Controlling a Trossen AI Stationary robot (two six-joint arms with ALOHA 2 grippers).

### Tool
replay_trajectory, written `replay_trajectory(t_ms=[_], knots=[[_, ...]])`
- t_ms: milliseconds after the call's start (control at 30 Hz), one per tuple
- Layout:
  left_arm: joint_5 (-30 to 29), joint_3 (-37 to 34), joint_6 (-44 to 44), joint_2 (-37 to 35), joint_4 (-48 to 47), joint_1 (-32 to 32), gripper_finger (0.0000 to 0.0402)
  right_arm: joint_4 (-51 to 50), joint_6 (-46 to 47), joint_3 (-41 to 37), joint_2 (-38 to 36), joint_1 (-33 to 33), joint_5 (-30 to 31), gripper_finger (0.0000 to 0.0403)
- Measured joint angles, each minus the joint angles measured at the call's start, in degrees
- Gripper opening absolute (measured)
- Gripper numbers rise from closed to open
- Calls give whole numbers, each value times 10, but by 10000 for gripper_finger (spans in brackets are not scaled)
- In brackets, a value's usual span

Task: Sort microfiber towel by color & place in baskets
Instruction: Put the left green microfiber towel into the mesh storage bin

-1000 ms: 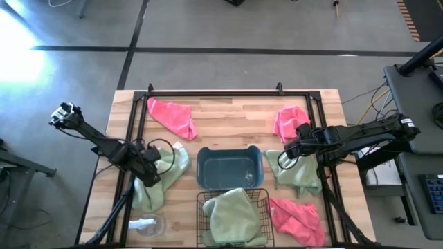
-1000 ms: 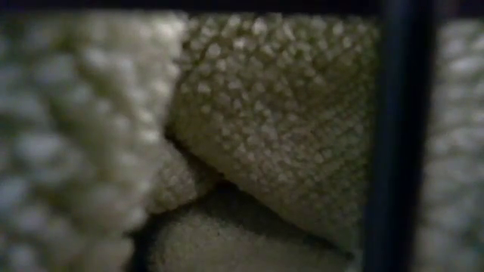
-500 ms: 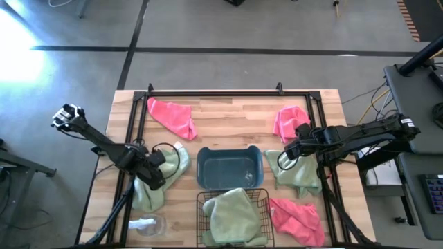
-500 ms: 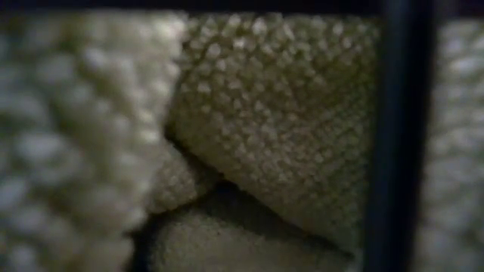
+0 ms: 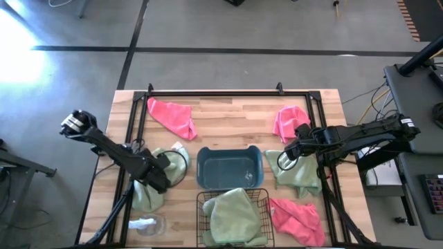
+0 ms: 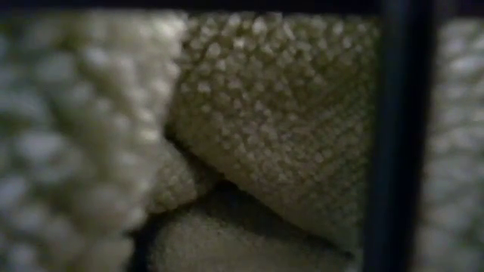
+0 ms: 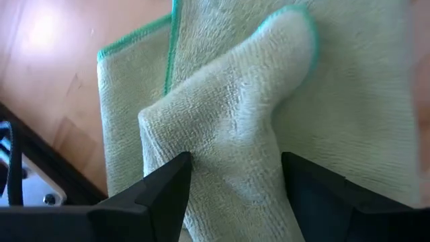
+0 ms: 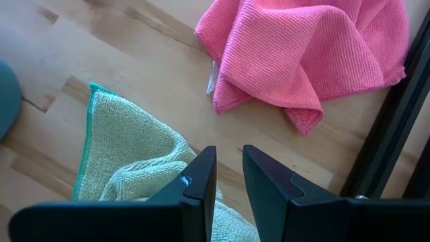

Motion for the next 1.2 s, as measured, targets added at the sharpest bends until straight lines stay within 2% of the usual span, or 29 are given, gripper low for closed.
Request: replay_trajectory(t_ms=[233,367,867,1033,1200], knots=[[13,0,-6,58,1,3,213,0,-4,0,0,0,-1,68],[14,0,-6,76,4,3,193,0,-4,0,0,0,-1,68],[14,15,-6,72,1,3,9,3,-4,0,0,0,-1,68],[7,55,2,72,0,3,8,7,-4,0,0,0,-1,68],[-33,135,49,72,-25,3,2,9,-4,0,0,0,1,68]])
